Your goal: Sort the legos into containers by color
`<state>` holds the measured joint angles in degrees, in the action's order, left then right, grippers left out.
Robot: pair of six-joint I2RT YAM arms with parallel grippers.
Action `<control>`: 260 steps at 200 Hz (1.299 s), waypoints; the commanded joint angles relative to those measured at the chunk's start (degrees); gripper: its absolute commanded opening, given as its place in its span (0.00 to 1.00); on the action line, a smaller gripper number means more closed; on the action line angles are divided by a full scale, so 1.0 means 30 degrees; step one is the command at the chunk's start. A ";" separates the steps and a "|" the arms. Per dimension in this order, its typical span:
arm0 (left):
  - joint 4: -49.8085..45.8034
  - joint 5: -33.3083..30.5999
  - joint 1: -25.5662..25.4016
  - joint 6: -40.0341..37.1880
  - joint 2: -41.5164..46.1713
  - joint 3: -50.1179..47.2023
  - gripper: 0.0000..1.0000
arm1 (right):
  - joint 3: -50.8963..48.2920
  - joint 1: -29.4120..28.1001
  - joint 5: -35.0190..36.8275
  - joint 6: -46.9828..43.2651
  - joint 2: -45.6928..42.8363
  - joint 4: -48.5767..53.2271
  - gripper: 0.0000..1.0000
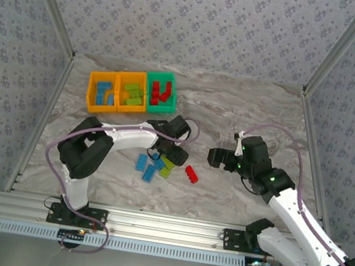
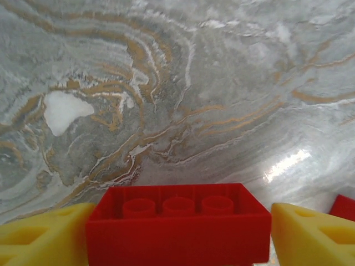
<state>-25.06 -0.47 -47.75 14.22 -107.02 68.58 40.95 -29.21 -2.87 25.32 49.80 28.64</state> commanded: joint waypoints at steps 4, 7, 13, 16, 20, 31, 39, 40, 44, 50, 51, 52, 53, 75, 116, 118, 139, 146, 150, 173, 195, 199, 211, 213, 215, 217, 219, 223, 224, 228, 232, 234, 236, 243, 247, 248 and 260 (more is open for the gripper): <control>0.0497 0.0361 -0.0002 -0.0044 -0.0176 0.0270 0.69 | -0.0197 0.0118 -0.0269 0.0691 -0.0136 -0.0311 1.00; 0.0516 0.0362 0.0002 -0.0047 -0.0162 0.0258 0.68 | -0.0165 0.0123 -0.0268 0.0692 -0.0136 -0.0318 1.00; 0.0547 0.0362 -0.0012 -0.0050 -0.0092 0.0229 0.66 | -0.0116 0.0125 -0.0268 0.0728 -0.0136 -0.0287 1.00; 0.0580 0.0362 -0.0017 -0.0030 -0.0009 0.0202 0.65 | -0.0089 0.0127 -0.0316 0.0748 -0.0157 -0.0286 1.00; 0.0657 0.0351 -0.0014 -0.0023 0.0095 0.0151 0.64 | -0.0049 0.0128 -0.0392 0.0758 -0.0153 -0.0270 1.00; 0.0937 0.0339 0.0014 0.0014 0.0708 -0.0049 0.61 | 0.0031 0.0170 -0.0903 0.0762 -0.0165 -0.0421 1.00; 0.1128 0.0211 0.0120 -0.0022 0.1356 -0.0149 0.60 | 0.0060 0.0172 -0.1348 0.0766 -0.0204 -0.0717 1.00; 0.1152 0.0184 0.0137 -0.0022 0.1435 -0.0151 0.60 | 0.0075 0.0165 -0.1411 0.0777 -0.0199 -0.0753 1.00; 0.1201 0.0067 0.0217 -0.0037 0.1769 -0.0153 0.59 | 0.0093 0.0191 -0.1713 0.0787 -0.0220 -0.0890 1.00; 0.1248 -0.0178 0.0435 -0.0115 0.2278 -0.0073 0.59 | 0.0118 0.0191 -0.2016 0.0805 -0.0265 -0.1086 1.00; 0.1256 -0.0216 0.0470 -0.0142 0.2365 -0.0055 0.59 | 0.0119 0.0189 -0.2038 0.0811 -0.0259 -0.1128 1.00; 0.1245 -0.0279 0.0517 -0.0170 0.2437 -0.0031 0.59 | 0.0119 0.0202 -0.2078 0.0829 -0.0270 -0.1163 1.00; 0.1239 -0.0325 0.0540 -0.0199 0.2547 -0.0004 0.59 | 0.0120 0.0209 -0.2113 0.0823 -0.0276 -0.1181 1.00; 0.1194 -0.1828 0.1955 -0.1343 0.3613 0.1112 0.58 | 0.0091 0.0186 -0.2251 0.0967 -0.0307 -0.1560 1.00; 0.1333 -0.3264 0.5276 -0.3103 0.0418 0.6245 0.58 | -0.0217 0.0187 -0.2294 0.1374 -0.0525 -0.1405 1.00; 0.1317 -0.3247 0.5441 -0.3136 0.0119 0.6602 0.58 | -0.0250 0.0216 -0.2294 0.1396 -0.0563 -0.1382 1.00; 0.0888 -0.3189 0.6633 -0.3204 -0.2517 0.9887 0.58 | -0.0349 0.0213 -0.2190 0.1438 -0.1093 -0.1176 1.00; 0.0831 -0.3325 0.6863 -0.3303 -0.3232 1.0864 0.58 | -0.0396 0.0224 -0.2115 0.1396 -0.1303 -0.1039 1.00; 0.0784 -0.3401 0.6984 -0.3382 -0.3655 1.1435 0.58 | -0.0394 0.0216 -0.2050 0.1363 -0.1404 -0.0948 1.00; -0.1144 -0.3394 0.7494 -0.3726 -0.6187 1.5898 0.64 | -0.0221 0.0308 -0.1892 0.1077 -0.1802 -0.0406 1.00; -0.2547 -0.3401 0.7703 -0.3969 -0.7575 1.8654 0.71 | -0.0043 0.0424 -0.1913 0.0854 -0.1857 -0.0203 1.00; -0.2641 -0.3409 0.7692 -0.4030 -0.7607 1.8867 0.73 | -0.0031 0.0460 -0.1897 0.0860 -0.1836 -0.0228 1.00; -0.2883 -0.3337 0.7685 -0.4048 -0.7506 1.9144 0.77 | -0.0019 0.0507 -0.1935 0.0860 -0.1821 -0.0311 1.00; -0.2915 -0.3295 0.7684 -0.4039 -0.7450 1.9136 0.78 | -0.0025 0.0486 -0.1948 0.0850 -0.1809 -0.0354 1.00; -0.2946 -0.3277 0.7683 -0.4044 -0.7392 1.9112 0.79 | -0.0048 0.0518 -0.1944 0.0869 -0.1792 -0.0387 1.00; -0.2975 -0.3251 0.7683 -0.4038 -0.7334 1.9084 0.79 | -0.0054 0.0533 -0.1965 0.0874 -0.1817 -0.0409 1.00; -0.2997 -0.3229 0.7683 -0.4059 -0.7231 1.9048 0.80 | -0.0055 0.0537 -0.1970 0.0854 -0.1823 -0.0437 1.00; -0.3039 -0.3190 0.7679 -0.4045 -0.7071 1.8921 0.81 | -0.0071 0.0523 -0.2012 0.0854 -0.1785 -0.0512 1.00; -0.3026 -0.3186 0.7667 -0.4041 -0.7012 1.8876 0.81 | -0.0063 0.0545 -0.2006 0.0865 -0.1780 -0.0533 1.00; -0.3024 -0.3130 0.7655 -0.4051 -0.6779 1.8669 0.82 | -0.0097 0.0564 -0.2029 0.0873 -0.1791 -0.0598 1.00; -0.2991 -0.3061 0.7628 -0.4039 -0.6519 1.8394 0.83 | -0.0091 0.0565 -0.2072 0.0883 -0.1750 -0.0666 1.00; -0.2950 -0.3006 0.7611 -0.4044 -0.6368 1.8194 0.84 | -0.0101 0.0589 -0.2107 0.0900 -0.1726 -0.0714 1.00; -0.2903 -0.2960 0.7599 -0.4038 -0.6206 1.8117 0.84 | -0.0111 0.0595 -0.2130 0.0897 -0.1698 -0.0762 1.00; -0.2746 -0.2836 0.7526 -0.4003 -0.5552 1.7367 0.84 | -0.0094 0.0611 -0.2173 0.0899 -0.1616 -0.0906 1.00; -0.2613 -0.2768 0.7459 -0.3985 -0.5104 1.6864 0.84 | -0.0133 0.0610 -0.2224 0.0931 -0.1548 -0.0979 1.00; -0.2565 -0.2756 0.7439 -0.3967 -0.4988 1.6734 0.84 | -0.0124 0.0618 -0.2230 0.0933 -0.1530 -0.1000 1.00; -0.1902 -0.2460 0.7199 -0.3614 -0.3278 1.4662 0.84 | -0.0143 0.0654 -0.2314 0.0912 -0.1291 -0.1242 1.00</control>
<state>-31.29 -9.63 -24.82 2.81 -127.31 119.52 40.18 -27.73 -8.86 28.51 44.99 25.96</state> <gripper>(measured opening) 0.842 0.998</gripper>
